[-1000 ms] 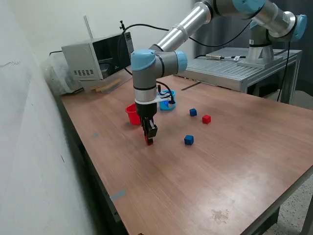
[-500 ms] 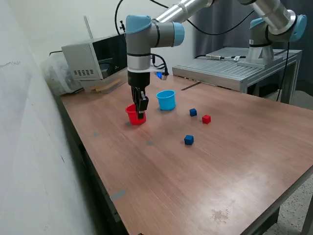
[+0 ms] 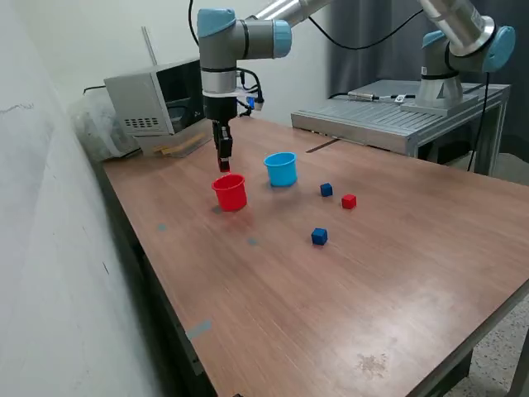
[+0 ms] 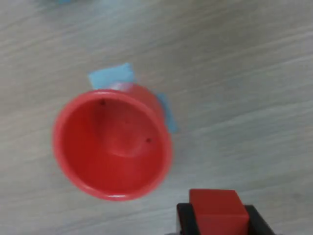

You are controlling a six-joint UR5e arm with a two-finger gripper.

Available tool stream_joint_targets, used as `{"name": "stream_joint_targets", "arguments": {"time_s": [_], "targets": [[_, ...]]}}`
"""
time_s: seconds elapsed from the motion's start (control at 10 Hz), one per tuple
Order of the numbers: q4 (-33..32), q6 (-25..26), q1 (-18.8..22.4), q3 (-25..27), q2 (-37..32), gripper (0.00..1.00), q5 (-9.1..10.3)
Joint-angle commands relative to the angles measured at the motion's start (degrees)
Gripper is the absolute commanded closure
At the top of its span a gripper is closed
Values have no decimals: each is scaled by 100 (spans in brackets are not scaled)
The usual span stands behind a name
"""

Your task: Place red objects in the red bin, and blue objects in the blue bin.

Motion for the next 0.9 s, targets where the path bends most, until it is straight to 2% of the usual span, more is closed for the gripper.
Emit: {"name": "stream_joint_targets", "arguments": {"time_s": [0.0, 0.5, 0.8], "targets": [[-1, -20, -319, 219, -81, 100, -1], [-45, -125, -469, 527, -72, 100, -1], [-141, -125, -478, 510, -11, 100, -1]]}}
